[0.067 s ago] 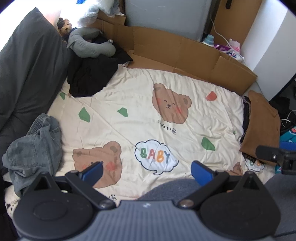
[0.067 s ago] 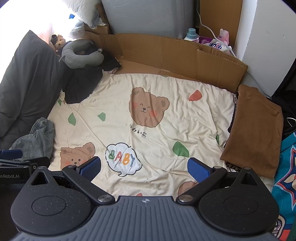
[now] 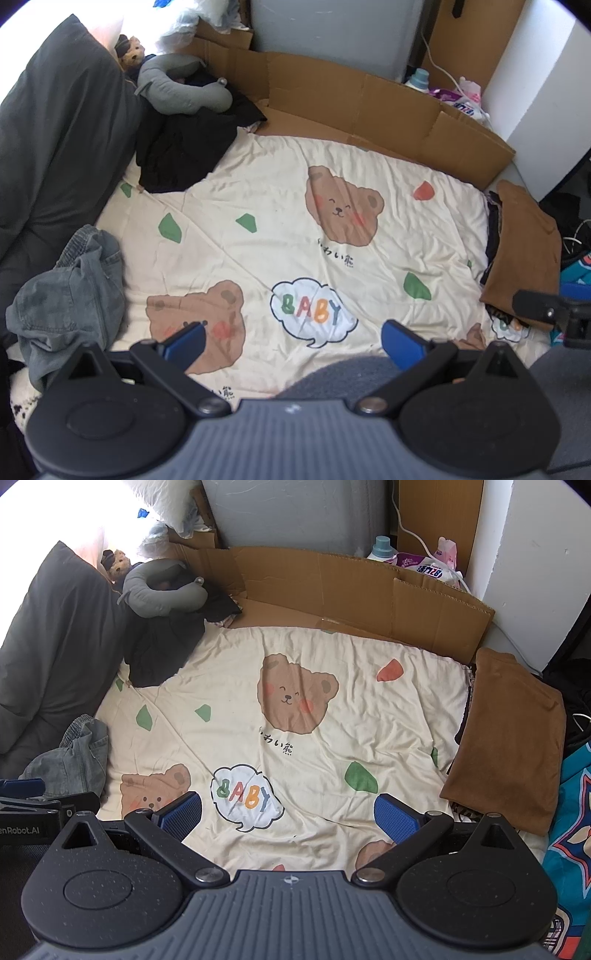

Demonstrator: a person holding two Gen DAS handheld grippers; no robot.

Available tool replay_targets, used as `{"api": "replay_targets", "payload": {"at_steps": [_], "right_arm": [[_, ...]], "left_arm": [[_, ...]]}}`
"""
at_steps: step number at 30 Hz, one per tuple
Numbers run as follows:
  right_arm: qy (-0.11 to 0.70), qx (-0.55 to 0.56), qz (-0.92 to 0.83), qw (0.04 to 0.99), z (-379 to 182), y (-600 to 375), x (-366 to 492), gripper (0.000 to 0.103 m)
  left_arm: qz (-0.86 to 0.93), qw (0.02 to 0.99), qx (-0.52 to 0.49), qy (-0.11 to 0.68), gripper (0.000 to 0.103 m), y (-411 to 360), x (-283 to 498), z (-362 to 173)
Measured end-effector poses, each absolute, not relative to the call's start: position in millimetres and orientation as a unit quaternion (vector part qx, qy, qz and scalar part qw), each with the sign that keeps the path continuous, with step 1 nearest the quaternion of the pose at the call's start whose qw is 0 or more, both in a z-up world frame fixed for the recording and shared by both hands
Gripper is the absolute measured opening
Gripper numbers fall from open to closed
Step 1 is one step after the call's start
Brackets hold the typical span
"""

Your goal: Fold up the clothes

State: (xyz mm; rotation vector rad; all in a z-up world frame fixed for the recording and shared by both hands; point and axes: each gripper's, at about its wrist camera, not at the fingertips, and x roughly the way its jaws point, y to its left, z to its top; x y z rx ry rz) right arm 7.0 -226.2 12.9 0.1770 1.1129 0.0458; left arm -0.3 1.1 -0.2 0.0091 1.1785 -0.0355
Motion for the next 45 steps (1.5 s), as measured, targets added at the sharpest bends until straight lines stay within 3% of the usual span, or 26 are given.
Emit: {"api": "replay_targets", "payload": {"at_steps": [45], "right_arm": [[0.52, 0.091, 0.023, 0.849, 15, -229, 4, 0.102]], "left_arm": [[-0.029, 0.824, -0.008, 0.566, 0.102, 6, 3, -2]]}}
